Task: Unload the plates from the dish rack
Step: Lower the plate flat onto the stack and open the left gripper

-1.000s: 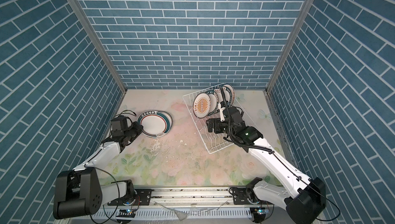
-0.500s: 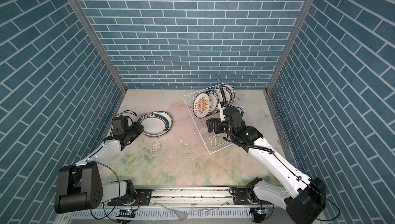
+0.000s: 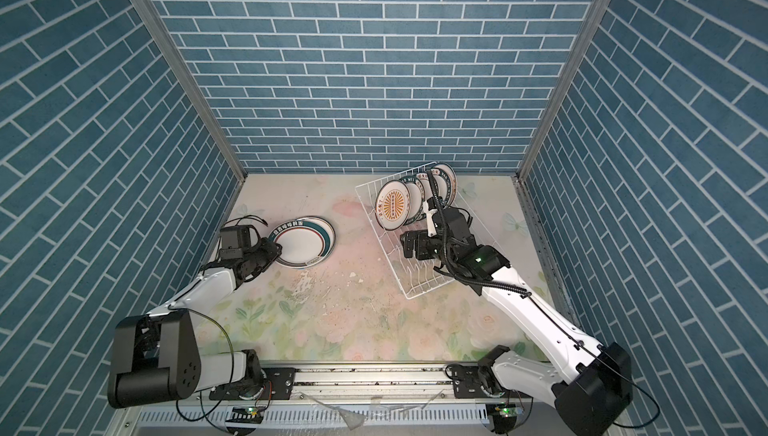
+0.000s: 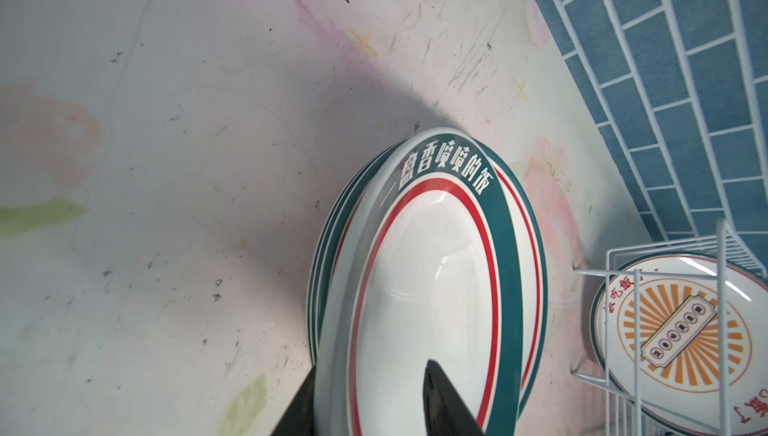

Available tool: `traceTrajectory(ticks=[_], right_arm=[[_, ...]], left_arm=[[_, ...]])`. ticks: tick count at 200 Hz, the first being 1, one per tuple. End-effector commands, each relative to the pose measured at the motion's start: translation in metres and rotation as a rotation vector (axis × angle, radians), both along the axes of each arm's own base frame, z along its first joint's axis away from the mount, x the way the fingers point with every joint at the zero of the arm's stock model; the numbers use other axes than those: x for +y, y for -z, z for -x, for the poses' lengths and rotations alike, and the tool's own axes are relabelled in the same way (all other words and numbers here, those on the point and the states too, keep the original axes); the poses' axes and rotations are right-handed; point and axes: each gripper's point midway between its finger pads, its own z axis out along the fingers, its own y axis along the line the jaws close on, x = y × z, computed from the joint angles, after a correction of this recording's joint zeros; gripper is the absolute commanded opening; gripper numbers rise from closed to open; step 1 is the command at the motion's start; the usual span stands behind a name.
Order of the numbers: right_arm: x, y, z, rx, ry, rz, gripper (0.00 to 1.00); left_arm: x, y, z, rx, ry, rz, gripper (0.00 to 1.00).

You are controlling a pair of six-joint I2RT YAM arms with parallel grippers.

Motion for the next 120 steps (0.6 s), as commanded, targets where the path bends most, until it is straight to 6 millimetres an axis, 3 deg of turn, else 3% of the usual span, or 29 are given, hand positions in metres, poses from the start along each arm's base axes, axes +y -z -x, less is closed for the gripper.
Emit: traceTrajectory(ticks=[1,88,120], right_arm=[[0.001,0.004,0.000,-0.006,-0.028,0.021,0.99],[0.003,0.007,-0.001,0.003,-0.037,0.024,0.99],[0.004,0.009,-0.001,0.008,-0.041,0.023,0.99]], left_arm=[[0.002,-0.004,-0.004,0.005,0.008,-0.017,0.45],[-0.009,0.013,-0.007,0.057,0.051,0.003,0.59],[-0.013,0.003,-0.015,0.028,0.065,0.002,0.63]])
